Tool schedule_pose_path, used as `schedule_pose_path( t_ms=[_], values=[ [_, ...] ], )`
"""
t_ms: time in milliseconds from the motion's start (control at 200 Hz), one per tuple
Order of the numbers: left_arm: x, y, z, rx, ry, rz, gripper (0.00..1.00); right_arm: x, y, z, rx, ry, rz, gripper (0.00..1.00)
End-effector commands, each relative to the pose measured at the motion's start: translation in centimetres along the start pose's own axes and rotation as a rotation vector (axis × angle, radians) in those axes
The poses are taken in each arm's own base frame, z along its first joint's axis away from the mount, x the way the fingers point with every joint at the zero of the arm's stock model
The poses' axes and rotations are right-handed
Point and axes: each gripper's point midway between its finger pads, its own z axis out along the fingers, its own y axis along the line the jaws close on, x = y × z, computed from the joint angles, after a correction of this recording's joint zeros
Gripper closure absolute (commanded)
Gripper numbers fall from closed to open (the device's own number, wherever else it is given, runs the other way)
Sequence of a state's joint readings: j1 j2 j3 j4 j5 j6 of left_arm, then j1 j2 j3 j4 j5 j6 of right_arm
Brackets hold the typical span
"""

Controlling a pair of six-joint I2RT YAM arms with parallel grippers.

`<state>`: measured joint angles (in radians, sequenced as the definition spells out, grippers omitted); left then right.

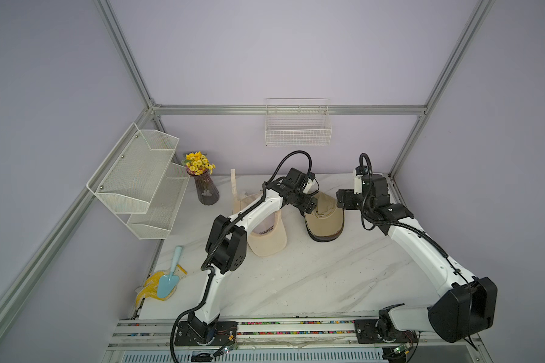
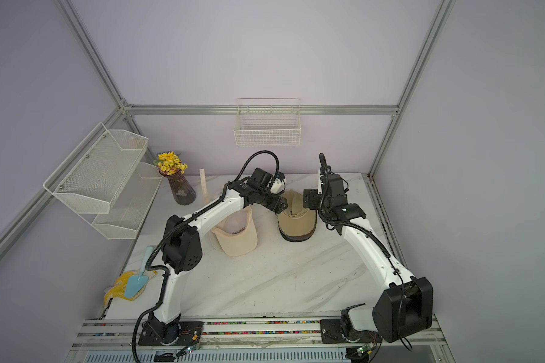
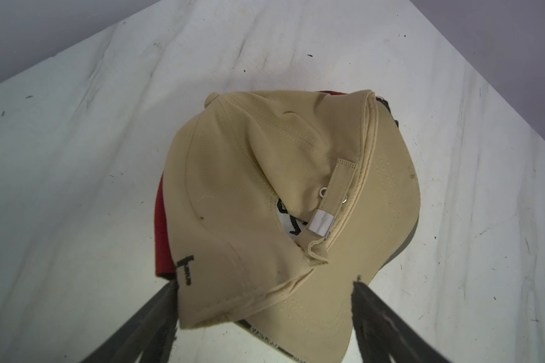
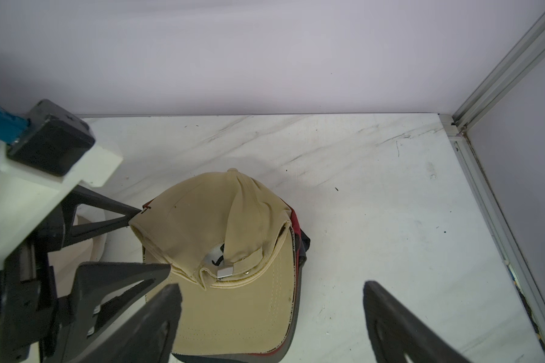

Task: Open the adjustable buckle of the baseball cap
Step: Pick up the baseball cap.

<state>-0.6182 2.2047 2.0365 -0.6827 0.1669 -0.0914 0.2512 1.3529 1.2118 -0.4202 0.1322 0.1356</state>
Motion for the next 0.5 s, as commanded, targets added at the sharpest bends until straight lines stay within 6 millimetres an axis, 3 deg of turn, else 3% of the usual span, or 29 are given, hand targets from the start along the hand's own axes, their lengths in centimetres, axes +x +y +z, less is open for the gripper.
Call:
schedule_pose_path(
  t_ms=[0, 200, 495],
  values=[
    [-0.6, 0.0, -0.4, -0.007, 0.009, 0.004, 0.27, -1.9, 0.1, -1.3, -0.025, -0.072, 0.035, 0.08],
    [0.0, 0.7, 0.6, -0.045, 0.031, 0.005, 0.40, -2.2, 0.1, -1.8, -0.039, -0.086, 0.044, 0.08],
    [-0.8, 1.1, 0.3, -0.077, 0.013, 0.024, 0.85, -2.7, 0.4, -2.2, -0.065, -0.103, 0.063, 0.08]
  ],
)
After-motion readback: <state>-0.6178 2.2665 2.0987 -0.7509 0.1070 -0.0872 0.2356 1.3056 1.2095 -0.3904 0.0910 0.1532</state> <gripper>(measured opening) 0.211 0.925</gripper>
